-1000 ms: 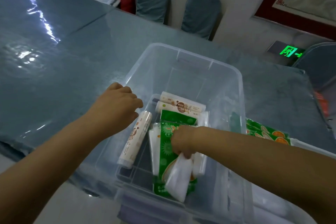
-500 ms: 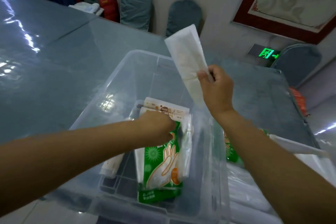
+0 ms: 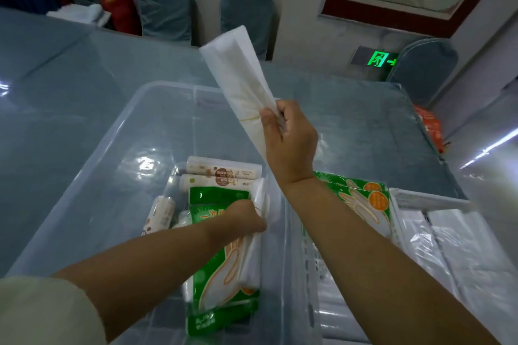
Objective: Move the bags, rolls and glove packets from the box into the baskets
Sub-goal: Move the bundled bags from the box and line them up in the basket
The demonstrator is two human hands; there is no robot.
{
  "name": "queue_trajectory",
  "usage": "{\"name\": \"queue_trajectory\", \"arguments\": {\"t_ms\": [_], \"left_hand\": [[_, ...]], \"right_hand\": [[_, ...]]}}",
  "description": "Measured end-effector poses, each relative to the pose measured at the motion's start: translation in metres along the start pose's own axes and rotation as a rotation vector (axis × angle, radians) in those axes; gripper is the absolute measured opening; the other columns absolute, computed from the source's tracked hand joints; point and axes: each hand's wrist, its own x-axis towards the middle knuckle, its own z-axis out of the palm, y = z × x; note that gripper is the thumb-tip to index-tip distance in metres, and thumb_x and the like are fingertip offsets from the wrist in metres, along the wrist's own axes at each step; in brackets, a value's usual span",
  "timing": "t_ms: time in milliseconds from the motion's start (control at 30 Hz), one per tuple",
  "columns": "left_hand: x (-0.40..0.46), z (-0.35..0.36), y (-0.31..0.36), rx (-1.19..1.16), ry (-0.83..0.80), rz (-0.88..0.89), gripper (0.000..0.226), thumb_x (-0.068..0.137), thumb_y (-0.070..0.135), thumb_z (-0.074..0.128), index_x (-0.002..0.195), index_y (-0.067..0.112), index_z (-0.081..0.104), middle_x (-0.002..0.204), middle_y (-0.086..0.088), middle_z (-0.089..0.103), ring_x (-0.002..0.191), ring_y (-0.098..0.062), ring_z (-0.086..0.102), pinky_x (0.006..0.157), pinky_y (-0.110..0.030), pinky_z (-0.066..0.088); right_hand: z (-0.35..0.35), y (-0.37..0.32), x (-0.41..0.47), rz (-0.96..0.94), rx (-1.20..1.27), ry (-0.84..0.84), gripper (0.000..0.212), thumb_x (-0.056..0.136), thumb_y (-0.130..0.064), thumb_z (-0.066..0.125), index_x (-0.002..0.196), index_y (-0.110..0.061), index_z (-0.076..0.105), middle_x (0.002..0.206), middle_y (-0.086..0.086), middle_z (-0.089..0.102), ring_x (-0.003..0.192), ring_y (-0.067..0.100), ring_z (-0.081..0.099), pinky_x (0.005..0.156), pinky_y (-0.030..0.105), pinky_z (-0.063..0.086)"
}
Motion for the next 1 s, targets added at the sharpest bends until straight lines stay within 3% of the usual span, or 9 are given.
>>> {"name": "queue_trajectory", "arguments": {"t_ms": [100,167,233,367,467,533,667,833,1000], "left_hand": [[-0.006,0.003,-0.005,-0.018,0.031,-0.035,0.032,0.075,0.016,0.066,0.103,0.004,0.057,0.098,-0.009,0.058,0.096,-0.025,0.06,0.072,-0.026,0.048],[-0.01,-0.007,-0.007,-0.085,0.07,-0.048,0.013,0.077,0.01,0.061,0.089,0.004,0.058,0.087,-0.007,0.056,0.09,-0.024,0.06,0.069,-0.025,0.047],[-0.018,-0.028,-0.01,-0.304,0.104,-0.02,0.006,0.075,0.004,0.06,0.075,0.008,0.055,0.076,-0.005,0.054,0.08,-0.023,0.057,0.066,-0.026,0.046],[-0.05,-0.081,-0.019,-0.815,0.276,0.085,0.014,0.073,-0.006,0.059,0.085,0.001,0.063,0.086,-0.023,0.065,0.079,-0.033,0.062,0.074,-0.042,0.053],[-0.081,-0.108,-0.024,-1.028,0.48,0.166,0.02,0.073,-0.008,0.057,0.074,0.01,0.064,0.071,-0.01,0.069,0.064,-0.025,0.065,0.057,-0.029,0.053],[-0.099,-0.122,-0.024,-1.124,0.589,0.208,0.017,0.076,-0.003,0.057,0.082,0.012,0.063,0.071,-0.005,0.07,0.062,-0.019,0.066,0.051,-0.024,0.05],[-0.129,-0.131,-0.01,-1.316,0.456,0.329,0.019,0.088,0.015,0.048,0.094,0.01,0.065,0.082,-0.007,0.072,0.074,-0.018,0.067,0.059,-0.026,0.053],[-0.152,-0.123,-0.005,-1.167,0.358,0.484,0.027,0.088,0.007,0.045,0.104,0.017,0.066,0.099,-0.007,0.071,0.094,-0.019,0.066,0.078,-0.024,0.054],[-0.151,-0.116,0.007,-0.752,0.695,0.362,0.033,0.079,0.023,0.067,0.109,0.031,0.054,0.119,-0.005,0.046,0.109,-0.02,0.047,0.086,-0.035,0.048]], "right_hand": [[0.0,-0.001,0.0,-0.004,-0.026,-0.02,0.013,0.086,-0.019,0.063,0.079,-0.008,0.06,0.065,0.004,0.061,0.055,0.016,0.051,0.048,0.026,0.039],[0.0,-0.002,0.0,-0.016,-0.043,-0.042,0.014,0.086,-0.02,0.063,0.079,-0.008,0.06,0.065,0.005,0.061,0.055,0.016,0.05,0.048,0.024,0.039],[0.0,-0.003,0.0,-0.017,-0.05,-0.069,0.016,0.087,-0.022,0.062,0.08,-0.007,0.06,0.068,0.006,0.062,0.056,0.017,0.052,0.049,0.025,0.042],[-0.004,-0.007,0.0,0.02,-0.023,-0.068,0.017,0.087,-0.023,0.062,0.082,-0.007,0.062,0.07,0.007,0.064,0.059,0.023,0.057,0.052,0.032,0.046],[-0.007,-0.017,-0.003,0.042,-0.033,-0.091,0.014,0.087,-0.023,0.064,0.083,-0.009,0.062,0.069,0.002,0.062,0.058,0.021,0.054,0.052,0.029,0.042],[-0.003,-0.03,-0.006,0.065,-0.082,-0.18,0.012,0.087,-0.024,0.062,0.082,-0.014,0.059,0.066,-0.006,0.055,0.056,0.016,0.049,0.053,0.026,0.035],[0.011,-0.062,-0.025,0.192,0.002,-0.401,0.013,0.085,-0.028,0.059,0.076,-0.021,0.052,0.063,-0.008,0.054,0.058,0.014,0.052,0.052,0.031,0.037],[0.002,-0.077,-0.028,0.427,0.262,-0.39,0.014,0.085,-0.021,0.063,0.073,-0.02,0.055,0.07,0.003,0.062,0.062,0.012,0.055,0.06,0.033,0.048],[-0.026,-0.078,-0.027,0.624,0.475,-0.349,0.009,0.085,-0.013,0.063,0.078,-0.012,0.058,0.082,0.025,0.065,0.069,0.023,0.058,0.067,0.042,0.052]]}}
